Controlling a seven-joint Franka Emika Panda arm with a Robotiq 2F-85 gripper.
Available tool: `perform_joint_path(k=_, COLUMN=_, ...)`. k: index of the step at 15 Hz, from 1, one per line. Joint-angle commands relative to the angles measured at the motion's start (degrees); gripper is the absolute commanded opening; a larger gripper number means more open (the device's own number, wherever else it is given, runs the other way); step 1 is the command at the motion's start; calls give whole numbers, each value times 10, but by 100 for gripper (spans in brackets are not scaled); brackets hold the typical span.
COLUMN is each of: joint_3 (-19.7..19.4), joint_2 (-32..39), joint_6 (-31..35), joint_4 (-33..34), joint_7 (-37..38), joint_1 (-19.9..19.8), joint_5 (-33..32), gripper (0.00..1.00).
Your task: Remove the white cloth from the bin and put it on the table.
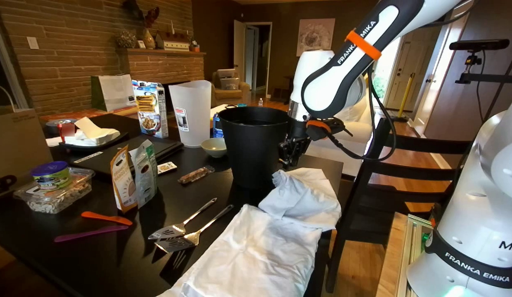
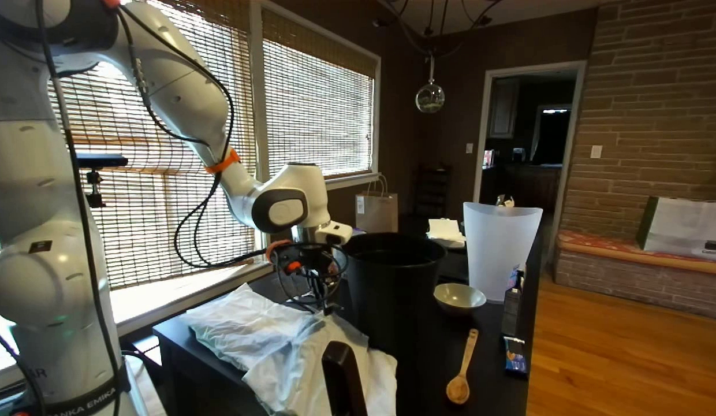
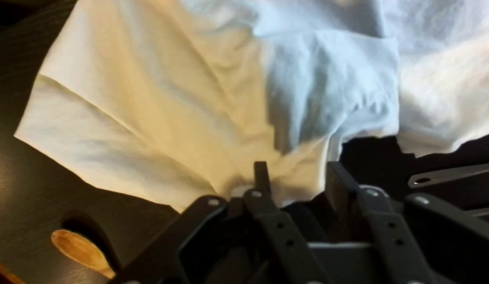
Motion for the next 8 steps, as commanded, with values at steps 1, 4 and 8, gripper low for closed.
perform_joint_path(k=1, joint_3=-1, joint_2=-17, joint_6=1, joint_4=6, joint_7=-24, joint_1=-8, joint_5=11, gripper=73)
perform_joint_path(k=4, joint_3=-2, joint_2=-25, joint_6=-26, joint_4=11, joint_7=-7, joint_1=-27, joint_5=-15, gripper=95)
perform_joint_path(k=8, joint_3=-7, joint_2=3, joint_6=-15, joint_4=3, joint_7=25, joint_1=-71, joint_5=-80, gripper=96)
